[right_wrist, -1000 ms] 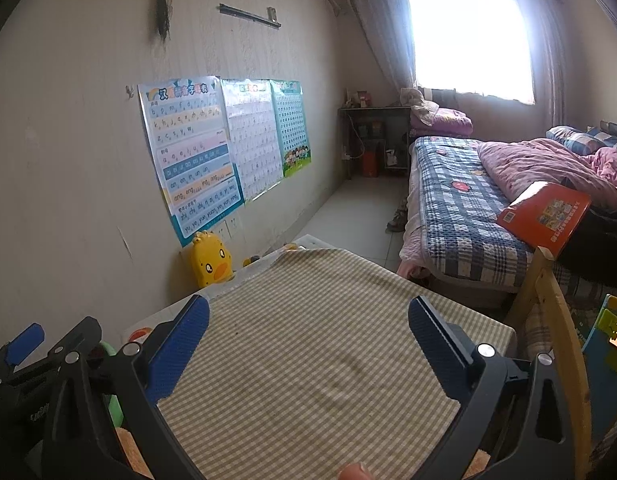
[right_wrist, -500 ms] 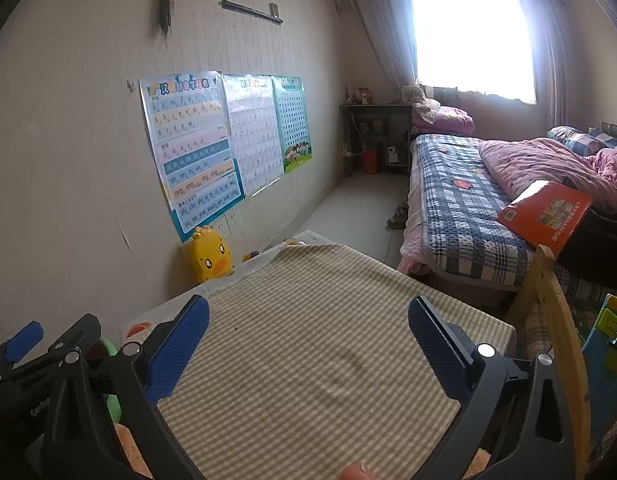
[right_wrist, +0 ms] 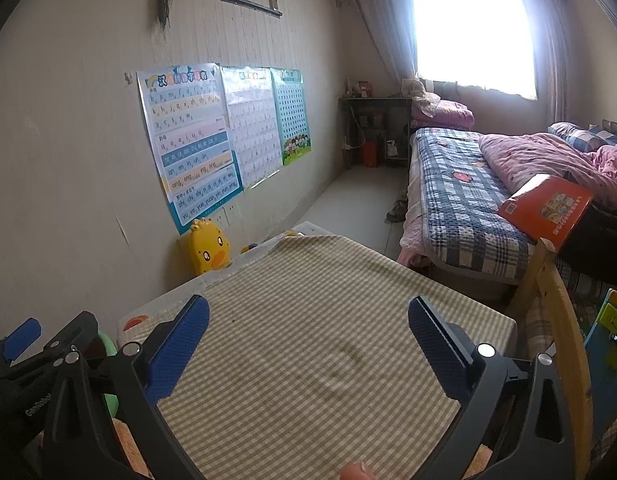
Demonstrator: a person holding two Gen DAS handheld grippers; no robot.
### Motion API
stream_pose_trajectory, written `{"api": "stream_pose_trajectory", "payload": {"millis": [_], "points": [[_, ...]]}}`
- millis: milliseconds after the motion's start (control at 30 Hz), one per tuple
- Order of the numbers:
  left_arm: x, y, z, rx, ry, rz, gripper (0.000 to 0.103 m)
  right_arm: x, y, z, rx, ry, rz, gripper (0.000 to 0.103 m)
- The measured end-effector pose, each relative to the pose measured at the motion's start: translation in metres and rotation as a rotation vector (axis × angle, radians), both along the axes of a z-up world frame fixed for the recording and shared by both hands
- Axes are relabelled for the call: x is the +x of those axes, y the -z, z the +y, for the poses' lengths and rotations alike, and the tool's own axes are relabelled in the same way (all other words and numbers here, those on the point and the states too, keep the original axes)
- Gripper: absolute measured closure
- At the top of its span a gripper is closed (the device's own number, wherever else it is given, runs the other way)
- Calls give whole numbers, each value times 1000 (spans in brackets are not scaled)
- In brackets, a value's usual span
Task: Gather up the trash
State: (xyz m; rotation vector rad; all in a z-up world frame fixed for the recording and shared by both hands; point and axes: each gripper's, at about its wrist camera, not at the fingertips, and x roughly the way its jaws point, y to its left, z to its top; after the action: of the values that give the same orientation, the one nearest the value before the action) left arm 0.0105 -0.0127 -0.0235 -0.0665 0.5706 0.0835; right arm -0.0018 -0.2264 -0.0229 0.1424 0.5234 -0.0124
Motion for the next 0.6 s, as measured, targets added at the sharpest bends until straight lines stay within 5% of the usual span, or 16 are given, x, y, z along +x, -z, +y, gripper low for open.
{"api": "stream_pose_trajectory", "payload": {"millis": [600], "points": [[13,22,-1,2,2,63,5,18,27,-2,13,-6,79,7]]}}
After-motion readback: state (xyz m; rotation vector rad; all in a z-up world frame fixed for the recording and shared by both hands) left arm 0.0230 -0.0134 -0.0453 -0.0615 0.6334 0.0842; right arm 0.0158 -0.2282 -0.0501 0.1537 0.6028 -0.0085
